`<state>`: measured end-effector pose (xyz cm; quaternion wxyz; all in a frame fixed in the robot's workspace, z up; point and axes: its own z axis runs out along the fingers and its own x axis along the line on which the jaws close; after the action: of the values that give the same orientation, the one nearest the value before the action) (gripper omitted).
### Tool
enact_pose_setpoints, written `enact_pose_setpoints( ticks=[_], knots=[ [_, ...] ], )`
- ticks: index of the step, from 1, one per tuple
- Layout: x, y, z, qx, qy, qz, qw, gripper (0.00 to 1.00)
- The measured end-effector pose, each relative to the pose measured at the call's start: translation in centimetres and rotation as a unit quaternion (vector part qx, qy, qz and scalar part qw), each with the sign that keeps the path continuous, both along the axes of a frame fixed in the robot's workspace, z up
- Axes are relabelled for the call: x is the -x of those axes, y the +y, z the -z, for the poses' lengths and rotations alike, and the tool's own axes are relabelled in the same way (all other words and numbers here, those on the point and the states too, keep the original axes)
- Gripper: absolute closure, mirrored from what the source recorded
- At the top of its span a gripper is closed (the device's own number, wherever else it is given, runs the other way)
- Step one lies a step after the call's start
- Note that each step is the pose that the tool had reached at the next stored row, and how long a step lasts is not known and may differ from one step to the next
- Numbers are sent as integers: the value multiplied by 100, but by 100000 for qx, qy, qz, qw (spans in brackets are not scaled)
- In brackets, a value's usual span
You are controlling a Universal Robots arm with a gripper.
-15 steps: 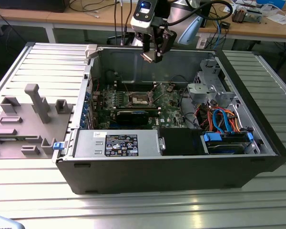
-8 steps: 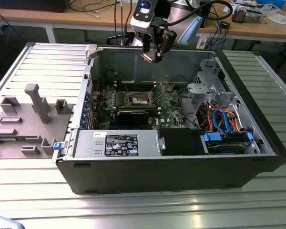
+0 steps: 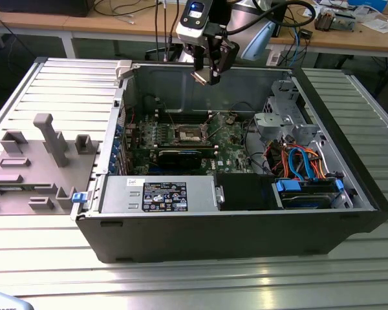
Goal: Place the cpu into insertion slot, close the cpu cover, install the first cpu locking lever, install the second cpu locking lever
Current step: 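Place the cpu into insertion slot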
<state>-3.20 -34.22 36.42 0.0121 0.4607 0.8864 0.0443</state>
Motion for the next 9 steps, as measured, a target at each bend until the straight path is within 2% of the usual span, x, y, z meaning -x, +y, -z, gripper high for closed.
enact_pose_setpoints(
  ticks=[9],
  knots=[
    [0,0,0,2,3,252,100000,45]
  ],
)
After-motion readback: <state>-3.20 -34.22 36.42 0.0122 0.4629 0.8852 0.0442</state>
